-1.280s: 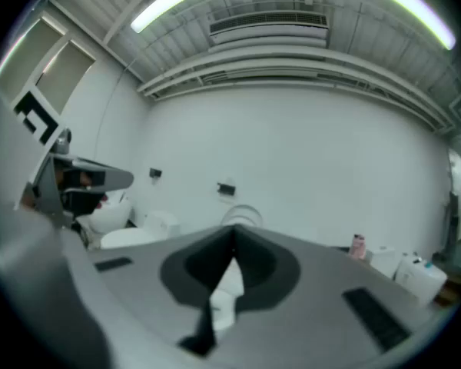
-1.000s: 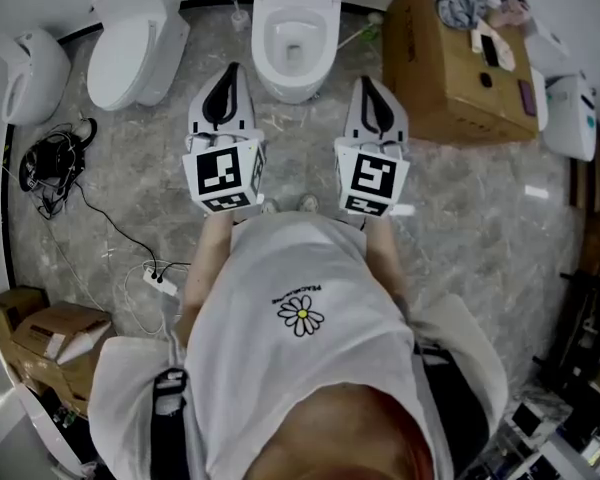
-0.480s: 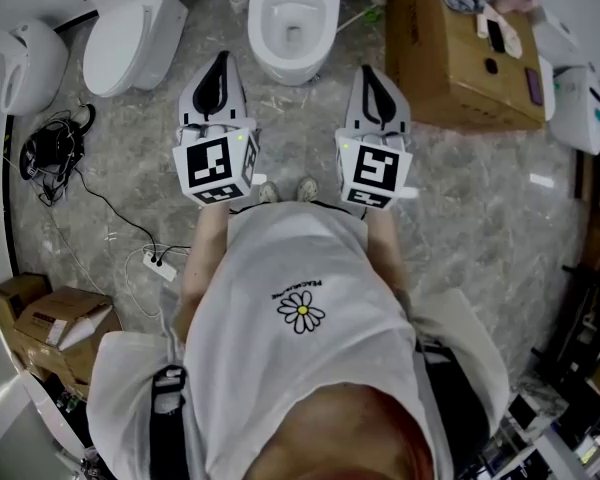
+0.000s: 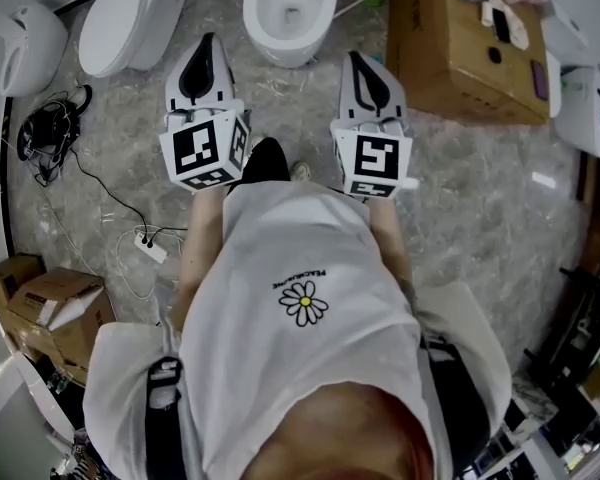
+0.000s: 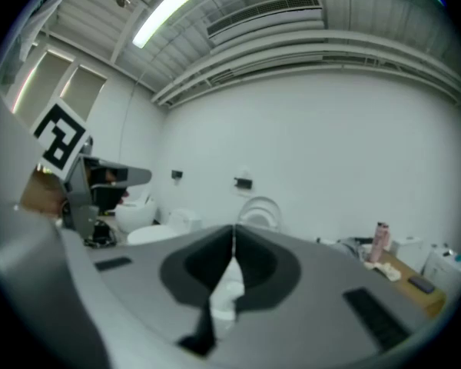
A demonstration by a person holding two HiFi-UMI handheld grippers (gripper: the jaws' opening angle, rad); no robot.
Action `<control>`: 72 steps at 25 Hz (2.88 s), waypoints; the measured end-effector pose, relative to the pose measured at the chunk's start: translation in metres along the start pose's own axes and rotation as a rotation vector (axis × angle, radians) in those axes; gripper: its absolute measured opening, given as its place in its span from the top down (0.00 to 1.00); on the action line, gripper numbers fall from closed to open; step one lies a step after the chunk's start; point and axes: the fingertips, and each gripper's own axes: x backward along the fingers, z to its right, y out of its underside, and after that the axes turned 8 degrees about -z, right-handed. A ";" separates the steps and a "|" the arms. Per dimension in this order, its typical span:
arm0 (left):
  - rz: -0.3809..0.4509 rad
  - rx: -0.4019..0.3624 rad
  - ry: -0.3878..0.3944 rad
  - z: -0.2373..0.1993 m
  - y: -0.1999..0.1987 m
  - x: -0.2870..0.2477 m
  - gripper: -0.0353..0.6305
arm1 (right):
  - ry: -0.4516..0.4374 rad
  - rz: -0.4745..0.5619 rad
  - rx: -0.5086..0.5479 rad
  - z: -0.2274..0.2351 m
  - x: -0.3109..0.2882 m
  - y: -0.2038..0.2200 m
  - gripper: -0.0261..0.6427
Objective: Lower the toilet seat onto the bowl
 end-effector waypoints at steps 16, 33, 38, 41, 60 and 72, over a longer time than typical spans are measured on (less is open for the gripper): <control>0.090 -0.021 0.027 -0.013 -0.021 -0.054 0.92 | 0.044 0.037 -0.008 0.026 -0.038 -0.013 0.91; 0.078 0.017 0.142 -0.069 -0.040 -0.250 0.92 | 0.131 -0.004 -0.102 0.075 -0.214 -0.061 0.91; 0.081 0.033 0.172 -0.103 -0.062 -0.318 0.92 | 0.158 0.010 -0.097 0.081 -0.283 -0.102 0.91; 0.087 0.037 0.191 -0.122 -0.074 -0.355 0.92 | 0.172 0.008 -0.076 0.082 -0.323 -0.118 0.91; -0.008 0.096 0.142 -0.145 -0.065 -0.454 0.92 | 0.094 -0.006 -0.135 0.116 -0.434 -0.131 0.91; -0.026 0.066 0.125 -0.121 -0.067 -0.497 0.91 | 0.050 -0.066 -0.128 0.148 -0.472 -0.121 0.91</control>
